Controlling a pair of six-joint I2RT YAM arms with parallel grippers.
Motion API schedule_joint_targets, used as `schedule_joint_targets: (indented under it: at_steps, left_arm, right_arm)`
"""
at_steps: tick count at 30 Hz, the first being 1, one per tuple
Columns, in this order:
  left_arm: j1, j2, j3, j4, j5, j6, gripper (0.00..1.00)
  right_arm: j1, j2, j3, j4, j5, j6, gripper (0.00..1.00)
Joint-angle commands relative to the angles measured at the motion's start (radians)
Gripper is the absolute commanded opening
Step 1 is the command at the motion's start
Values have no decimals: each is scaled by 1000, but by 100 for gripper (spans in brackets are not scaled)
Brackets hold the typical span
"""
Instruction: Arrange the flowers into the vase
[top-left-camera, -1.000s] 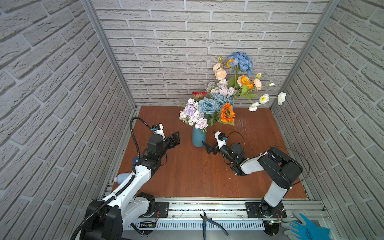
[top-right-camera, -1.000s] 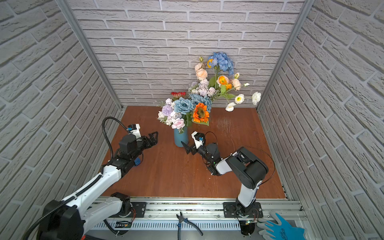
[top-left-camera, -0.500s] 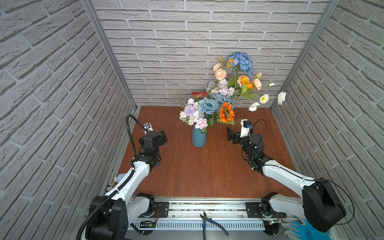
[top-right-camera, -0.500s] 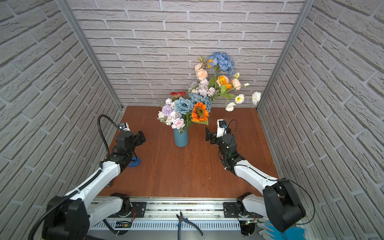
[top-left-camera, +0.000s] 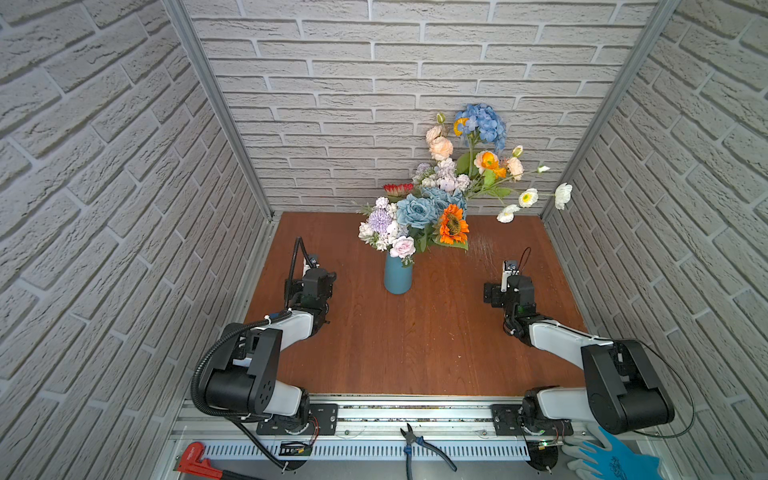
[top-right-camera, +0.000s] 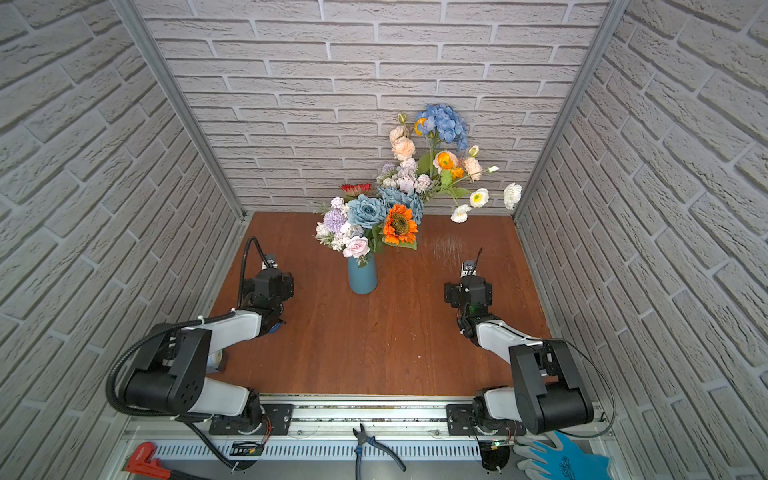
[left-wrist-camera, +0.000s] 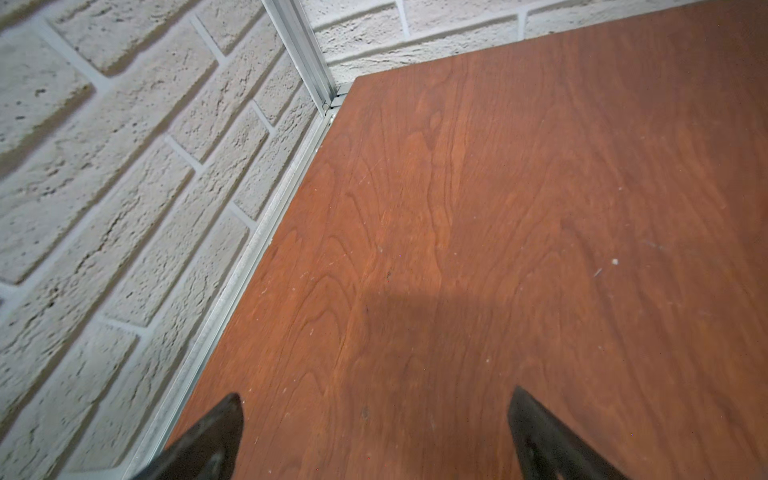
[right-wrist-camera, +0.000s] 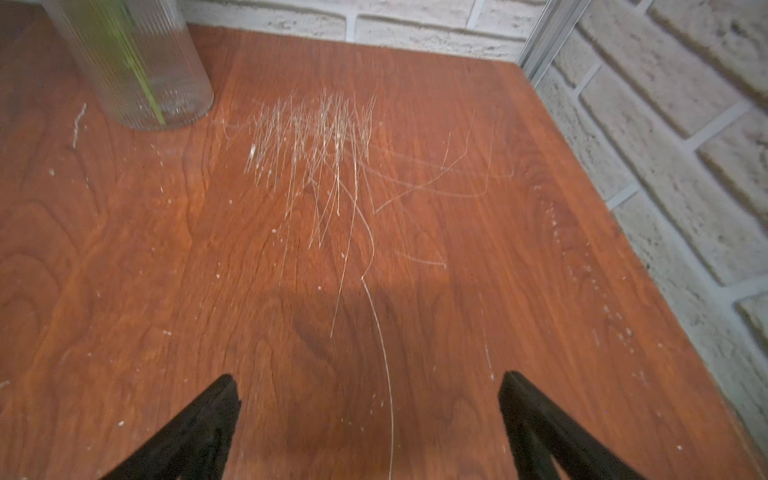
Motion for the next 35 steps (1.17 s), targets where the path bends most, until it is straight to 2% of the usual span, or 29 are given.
schedule_joint_targets:
  at_steps: [1,3,4,6,9,11,13,16,18,35]
  left_arm:
    - [36,16,-34,210,60,62,98]
    - [53,15,-90,351,146,111,98]
    - [69,15,-112,374,162,94,98]
    - [136,45,-169,482,310,56,98]
    - [185,134,-211,644,401,26,98]
    - [185,105,-208,586,413,23,98]
    - [185,122,-206,610,414,26,98]
    - [193,119,-159,510,418,18,98]
    - [233,117,-122,438,471,-14,98]
    - [242,117,-119,440,489,-19,98]
  right_arm:
    - [-10,36,-41,269,-117,-21,100]
    - [-9,141,-114,538,-148,-36,98]
    - [-13,141,-119,540,-159,-36,99]
    - [-12,82,-59,333,-138,-21,100]
    - [-13,122,-97,468,-135,-26,100]
    - [-13,124,-100,478,-136,-29,100]
    - [-13,112,-90,442,-140,-31,100]
    - [-12,104,-84,418,-140,-31,100]
    - [-12,106,-84,421,-141,-31,100]
    - [-13,105,-81,409,-142,-31,100]
